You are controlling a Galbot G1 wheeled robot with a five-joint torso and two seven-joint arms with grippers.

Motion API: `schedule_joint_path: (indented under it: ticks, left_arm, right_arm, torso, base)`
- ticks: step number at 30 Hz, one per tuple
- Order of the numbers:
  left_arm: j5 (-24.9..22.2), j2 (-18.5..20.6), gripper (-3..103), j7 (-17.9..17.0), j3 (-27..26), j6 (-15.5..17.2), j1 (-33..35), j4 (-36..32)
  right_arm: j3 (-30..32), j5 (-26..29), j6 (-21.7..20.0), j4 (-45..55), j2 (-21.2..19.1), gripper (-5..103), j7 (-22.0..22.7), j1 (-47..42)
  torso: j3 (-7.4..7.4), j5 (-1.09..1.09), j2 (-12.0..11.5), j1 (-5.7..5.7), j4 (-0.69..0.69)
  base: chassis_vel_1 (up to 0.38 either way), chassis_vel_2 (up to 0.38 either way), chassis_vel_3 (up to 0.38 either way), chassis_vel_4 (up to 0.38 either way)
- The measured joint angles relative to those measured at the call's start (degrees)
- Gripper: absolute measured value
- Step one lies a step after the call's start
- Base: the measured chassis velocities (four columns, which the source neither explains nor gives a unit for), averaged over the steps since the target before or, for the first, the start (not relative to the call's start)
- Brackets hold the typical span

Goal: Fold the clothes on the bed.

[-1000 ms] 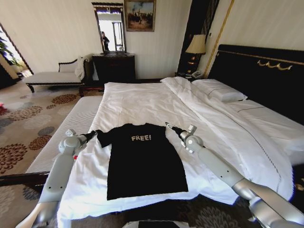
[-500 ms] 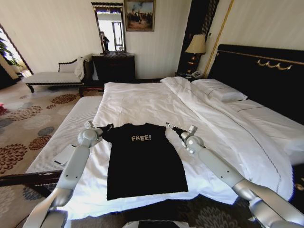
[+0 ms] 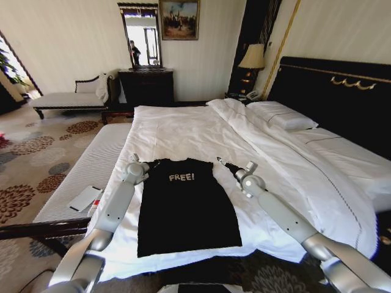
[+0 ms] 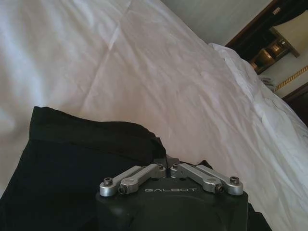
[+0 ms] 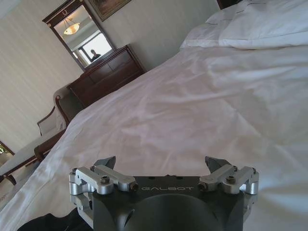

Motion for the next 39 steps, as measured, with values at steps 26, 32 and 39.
schedule_joint_path:
  ticks: [26,32,39]
  left_arm:
    - [-2.7,7.8,78,-1.8,-8.0,2.0,5.5,-4.3]
    - [-3.9,7.3,97,-1.9,-9.0,3.0,8.2,-5.0]
    - [-3.9,6.7,98,-1.8,-9.2,3.0,8.9,-5.5]
  right_arm:
    - [0.9,-0.8,0.0,1.4,-0.2,100,0.3,-1.6]
    - [0.6,-0.9,0.0,1.4,-0.2,100,0.4,-1.7]
    - [0.6,-1.1,0.0,1.6,-0.2,100,0.5,-1.9]
  torso:
    - [0.0,-0.03,0.0,-0.01,0.04]
    - [0.0,-0.02,0.0,-0.01,0.0]
    - [0.0,-0.01,0.0,-0.01,0.01]
  base:
    - [0.0,0.0,0.0,0.0]
    - [0.0,0.0,0.0,0.0]
    - [0.0,0.0,0.0,0.0]
